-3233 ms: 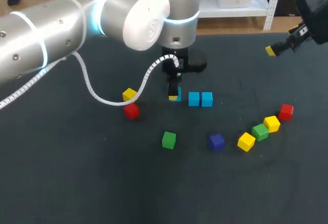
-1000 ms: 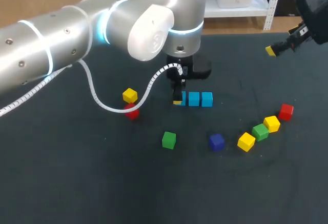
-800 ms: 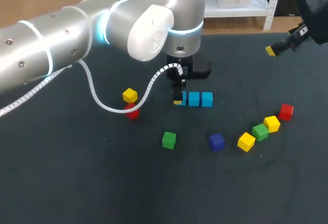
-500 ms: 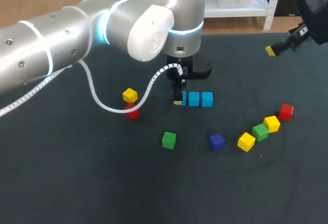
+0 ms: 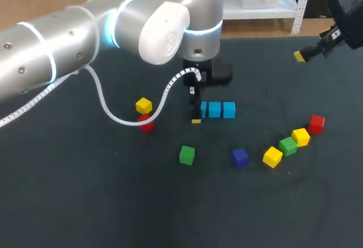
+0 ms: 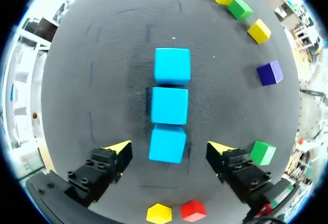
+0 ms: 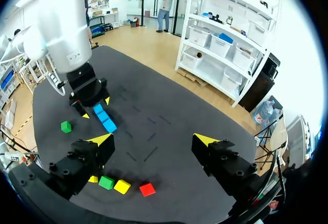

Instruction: Place the blue cubes, place green cubes on the blue cubes, place the yellow cubes on the green cubes, then place the red cubes on the yellow cubes, and place purple cube on the red cubes.

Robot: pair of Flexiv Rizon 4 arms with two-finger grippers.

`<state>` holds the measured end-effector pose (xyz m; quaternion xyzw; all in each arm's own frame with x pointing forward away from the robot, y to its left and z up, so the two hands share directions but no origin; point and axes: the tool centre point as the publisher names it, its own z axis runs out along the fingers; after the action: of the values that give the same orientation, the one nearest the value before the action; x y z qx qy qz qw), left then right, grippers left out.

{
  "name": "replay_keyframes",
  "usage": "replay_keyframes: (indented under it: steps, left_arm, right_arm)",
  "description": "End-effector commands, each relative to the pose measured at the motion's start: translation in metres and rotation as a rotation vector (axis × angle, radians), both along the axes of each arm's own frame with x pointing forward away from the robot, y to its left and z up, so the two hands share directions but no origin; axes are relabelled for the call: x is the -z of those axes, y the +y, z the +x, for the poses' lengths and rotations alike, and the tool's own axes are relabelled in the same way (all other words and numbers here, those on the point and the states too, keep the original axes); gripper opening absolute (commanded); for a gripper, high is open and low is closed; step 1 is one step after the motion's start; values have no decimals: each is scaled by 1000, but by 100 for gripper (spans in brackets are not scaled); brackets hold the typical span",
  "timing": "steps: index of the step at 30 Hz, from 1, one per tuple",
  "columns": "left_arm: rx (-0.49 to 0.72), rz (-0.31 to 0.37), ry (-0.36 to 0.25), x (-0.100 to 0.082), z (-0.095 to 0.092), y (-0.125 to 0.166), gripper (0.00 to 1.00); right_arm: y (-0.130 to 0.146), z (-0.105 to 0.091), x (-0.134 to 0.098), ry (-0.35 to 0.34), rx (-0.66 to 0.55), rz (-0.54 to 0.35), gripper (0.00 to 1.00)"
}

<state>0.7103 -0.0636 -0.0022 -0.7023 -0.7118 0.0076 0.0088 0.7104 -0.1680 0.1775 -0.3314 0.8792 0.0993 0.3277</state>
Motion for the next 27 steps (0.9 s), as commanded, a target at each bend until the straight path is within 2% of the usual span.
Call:
replay_keyframes:
  steps: [1, 5, 8, 12, 15, 21, 27]
  left_arm:
    - [-50, -39, 13, -16, 6, 12, 100]
    - [-99, -67, -2, -33, 6, 24, 100]
    - [-99, -79, -17, -42, -3, 28, 100]
    - [-47, -92, -78, -50, -20, 31, 100]
    - [11, -76, -113, -54, -32, 36, 100]
    - [89, -43, -114, -59, -60, 36, 100]
    - [82, -56, -96, -58, -82, 33, 100]
  right_arm:
    - [0, -1, -1, -1, 3, -2, 100]
    - [0, -1, -1, -1, 3, -2, 100]
    - [0, -1, -1, -1, 3, -2, 100]
    - [0, -1, -1, -1, 3, -2, 100]
    - [0, -1, -1, -1, 3, -2, 100]
    - [0, -1, -1, -1, 3, -2, 100]
    - [0, -1, -1, -1, 3, -2, 100]
